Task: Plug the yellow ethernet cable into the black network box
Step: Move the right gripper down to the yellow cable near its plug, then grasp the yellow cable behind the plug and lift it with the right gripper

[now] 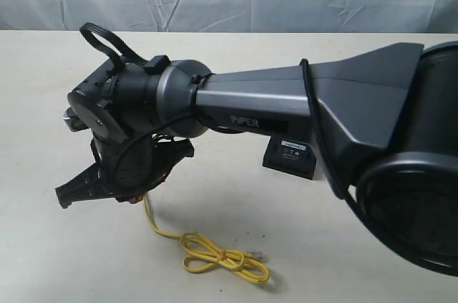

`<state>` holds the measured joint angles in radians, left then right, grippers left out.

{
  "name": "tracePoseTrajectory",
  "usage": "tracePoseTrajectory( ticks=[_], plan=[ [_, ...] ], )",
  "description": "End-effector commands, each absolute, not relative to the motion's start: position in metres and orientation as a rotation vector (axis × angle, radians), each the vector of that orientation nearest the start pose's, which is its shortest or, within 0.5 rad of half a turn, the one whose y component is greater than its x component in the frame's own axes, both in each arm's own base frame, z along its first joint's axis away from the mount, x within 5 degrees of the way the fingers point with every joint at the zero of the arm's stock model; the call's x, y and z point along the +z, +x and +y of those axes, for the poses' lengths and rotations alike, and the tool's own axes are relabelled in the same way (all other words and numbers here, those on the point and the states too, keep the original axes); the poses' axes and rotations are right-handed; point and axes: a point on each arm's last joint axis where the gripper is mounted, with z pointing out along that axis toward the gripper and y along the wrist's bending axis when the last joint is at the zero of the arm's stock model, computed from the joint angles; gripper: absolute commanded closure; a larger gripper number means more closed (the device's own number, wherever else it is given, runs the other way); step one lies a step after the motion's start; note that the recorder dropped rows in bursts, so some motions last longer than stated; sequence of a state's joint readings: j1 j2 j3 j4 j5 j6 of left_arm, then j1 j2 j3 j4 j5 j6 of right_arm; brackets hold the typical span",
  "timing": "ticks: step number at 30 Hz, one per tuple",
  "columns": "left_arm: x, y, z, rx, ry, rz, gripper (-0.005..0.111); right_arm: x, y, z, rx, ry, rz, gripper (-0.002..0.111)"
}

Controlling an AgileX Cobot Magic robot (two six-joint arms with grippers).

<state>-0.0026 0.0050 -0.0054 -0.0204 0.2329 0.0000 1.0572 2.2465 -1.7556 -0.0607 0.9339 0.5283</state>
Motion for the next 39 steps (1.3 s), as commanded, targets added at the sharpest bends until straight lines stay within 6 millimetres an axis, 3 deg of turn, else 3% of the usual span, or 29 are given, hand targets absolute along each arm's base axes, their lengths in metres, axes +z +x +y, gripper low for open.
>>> tracePoseTrajectory(
  ticks=[1,13,20,29,37,39],
  plan=[
    [0.192,0.056,0.000,-0.013,-0.010,1.716,0.107,0.153,0.238,0.402,0.115,-0.813,2.783,0.109],
    [0.192,0.056,0.000,-0.013,-0.010,1.716,0.107,0.146,0.240,0.403,0.101,-0.795,2.782,0.107],
    [0.192,0.056,0.000,-0.013,-0.010,1.716,0.107,0.146,0.240,0.403,0.106,-0.778,2.783,0.068],
    [0.192,0.056,0.000,-0.013,-0.010,1.716,0.107,0.128,0.240,0.404,0.074,-0.767,2.817,0.076],
    [0.192,0.056,0.000,-0.013,-0.010,1.716,0.107,0.122,0.240,0.404,0.071,-0.731,2.837,0.076],
    [0.192,0.056,0.000,-0.013,-0.010,1.716,0.107,0.122,0.240,0.404,0.071,-0.731,2.837,0.083]
  ],
)
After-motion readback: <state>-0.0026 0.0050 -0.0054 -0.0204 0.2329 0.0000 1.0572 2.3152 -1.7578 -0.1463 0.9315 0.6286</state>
